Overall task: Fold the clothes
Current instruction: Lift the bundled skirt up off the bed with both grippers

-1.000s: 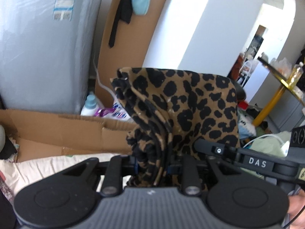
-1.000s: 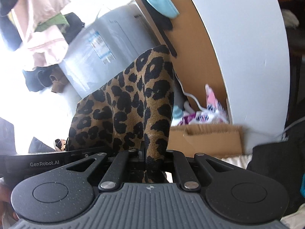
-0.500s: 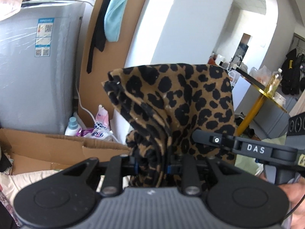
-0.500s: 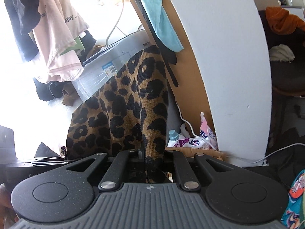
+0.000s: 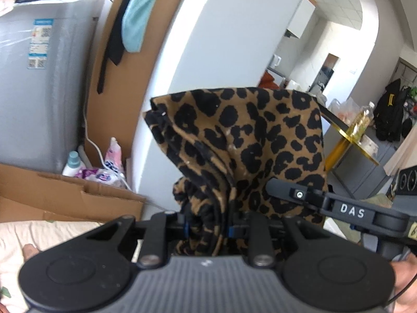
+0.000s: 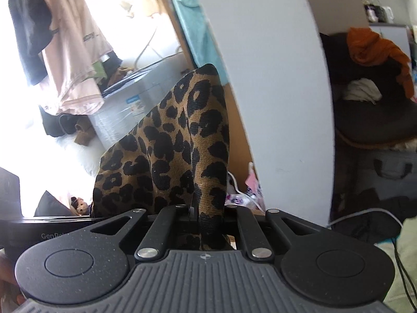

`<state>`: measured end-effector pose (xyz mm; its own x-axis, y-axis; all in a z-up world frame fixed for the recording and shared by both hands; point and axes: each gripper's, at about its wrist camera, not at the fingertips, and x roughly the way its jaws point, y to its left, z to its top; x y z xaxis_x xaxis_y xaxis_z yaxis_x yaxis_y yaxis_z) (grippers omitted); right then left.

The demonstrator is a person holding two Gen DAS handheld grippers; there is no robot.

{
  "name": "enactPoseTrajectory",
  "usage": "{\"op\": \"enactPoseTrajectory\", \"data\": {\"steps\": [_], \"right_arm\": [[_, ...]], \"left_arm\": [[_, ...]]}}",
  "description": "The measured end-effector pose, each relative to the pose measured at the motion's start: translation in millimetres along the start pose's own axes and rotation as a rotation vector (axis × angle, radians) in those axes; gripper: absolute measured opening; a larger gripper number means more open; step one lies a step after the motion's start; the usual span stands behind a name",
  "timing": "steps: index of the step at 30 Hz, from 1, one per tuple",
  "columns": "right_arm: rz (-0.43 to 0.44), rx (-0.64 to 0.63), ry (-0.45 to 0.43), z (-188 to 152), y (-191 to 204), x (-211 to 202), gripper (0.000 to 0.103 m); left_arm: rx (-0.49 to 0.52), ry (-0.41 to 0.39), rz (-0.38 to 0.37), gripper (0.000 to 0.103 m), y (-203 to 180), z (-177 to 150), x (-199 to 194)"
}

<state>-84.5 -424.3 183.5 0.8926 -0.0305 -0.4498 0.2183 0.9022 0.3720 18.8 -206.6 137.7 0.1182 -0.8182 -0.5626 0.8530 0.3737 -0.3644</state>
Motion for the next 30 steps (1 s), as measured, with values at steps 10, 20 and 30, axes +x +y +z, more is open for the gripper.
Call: {"op": "enactPoseTrajectory", "data": {"steps": [10,20,30], "right_arm": [[-0.077,0.033,0.015,-35,-60,-3,0.006],[-0.134,0.014,0.050,-73,-110,20,0.006],[-0.168,0.008,0.081,-112,-147,44,0.006]], "left_arm": [[0.076,0.080,-0.067,0.026,-8,-24,59],[0.103,0.126,-0.120,0.026,-8,-63,114],[0.092,0.145,-0.161,0.026,3,-97,156]]}}
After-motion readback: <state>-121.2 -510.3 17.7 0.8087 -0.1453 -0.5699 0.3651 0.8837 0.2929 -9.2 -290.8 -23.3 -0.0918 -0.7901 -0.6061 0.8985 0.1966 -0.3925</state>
